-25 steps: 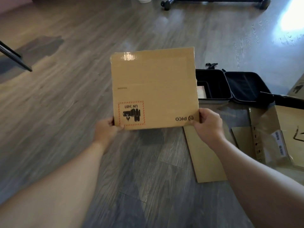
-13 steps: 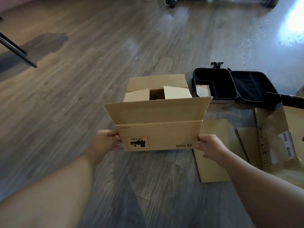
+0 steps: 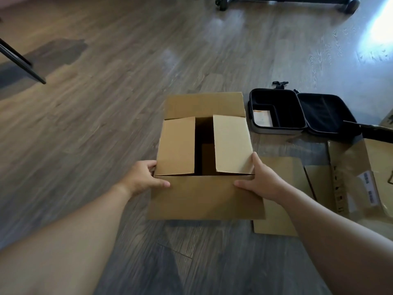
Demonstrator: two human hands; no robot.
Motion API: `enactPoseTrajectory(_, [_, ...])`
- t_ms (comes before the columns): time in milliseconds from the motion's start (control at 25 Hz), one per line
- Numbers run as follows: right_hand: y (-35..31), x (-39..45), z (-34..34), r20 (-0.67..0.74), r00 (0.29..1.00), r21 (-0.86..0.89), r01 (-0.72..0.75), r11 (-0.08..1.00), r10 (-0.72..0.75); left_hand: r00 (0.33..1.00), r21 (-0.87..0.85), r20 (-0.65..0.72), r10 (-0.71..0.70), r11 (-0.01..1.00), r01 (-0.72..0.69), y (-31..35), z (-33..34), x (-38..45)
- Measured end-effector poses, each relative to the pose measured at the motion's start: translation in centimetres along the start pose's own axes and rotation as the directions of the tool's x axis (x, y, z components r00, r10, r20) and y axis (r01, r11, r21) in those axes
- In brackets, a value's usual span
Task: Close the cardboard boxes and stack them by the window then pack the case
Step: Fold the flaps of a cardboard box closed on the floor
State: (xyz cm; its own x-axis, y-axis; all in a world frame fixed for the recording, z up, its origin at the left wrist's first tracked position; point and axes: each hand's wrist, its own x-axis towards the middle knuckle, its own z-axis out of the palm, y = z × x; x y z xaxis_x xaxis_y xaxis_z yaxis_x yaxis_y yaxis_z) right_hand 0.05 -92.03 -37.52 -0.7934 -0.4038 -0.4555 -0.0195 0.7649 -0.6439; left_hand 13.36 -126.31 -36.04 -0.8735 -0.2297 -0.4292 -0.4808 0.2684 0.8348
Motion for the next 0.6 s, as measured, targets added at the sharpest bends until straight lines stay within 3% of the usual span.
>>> enactPoseTrajectory(80, [-0.2, 0.2, 1.2, -0.120, 0.993, -0.083, 0.005, 0.997, -0.015, 0.994, 0.247, -0.104, 0.039, 0.969, -0.012, -0.1, 0.9, 0.5])
enactPoseTrajectory(160, [-0.2, 0.4, 2.0, -0.220, 0.971, -0.148, 0.068, 0.987, -0.099, 0.973, 0.516, -0.211, 0.099, 0.856, 0.024, -0.5, 2.0, 0.6])
enactPoseTrajectory(240, [-0.8, 0.5, 2.3, -0.268, 0.948, -0.218, 0.114, 0.969, -0.171, 0.949, 0.656, -0.225, 0.222, 0.754, -0.021, -0.5, 3.3, 0.4])
enactPoseTrajectory(320, [-1.7, 0.4, 2.6, -0.331, 0.927, -0.242, 0.098, 0.965, -0.177, 0.887, 0.748, -0.145, 0.438, 0.636, -0.191, 0.4, 4.2, 0.4])
enactPoseTrajectory(400, [-2.5, 0.4, 2.9, -0.383, 0.905, -0.272, 0.082, 0.959, -0.186, 0.833, 0.795, 0.051, 0.552, 0.482, -0.368, 1.7, 5.2, 0.8])
enactPoseTrajectory(480, [-2.6, 0.3, 2.9, -0.387, 0.897, -0.309, 0.091, 0.947, -0.213, 0.822, 0.805, 0.217, 0.526, 0.380, -0.456, 2.6, 6.5, 0.9])
enactPoseTrajectory(600, [-2.0, -0.5, 2.5, -0.427, 0.870, -0.335, 0.101, 0.937, -0.247, 0.807, 0.840, 0.298, 0.510, 0.261, -0.475, 2.8, 7.6, 1.1])
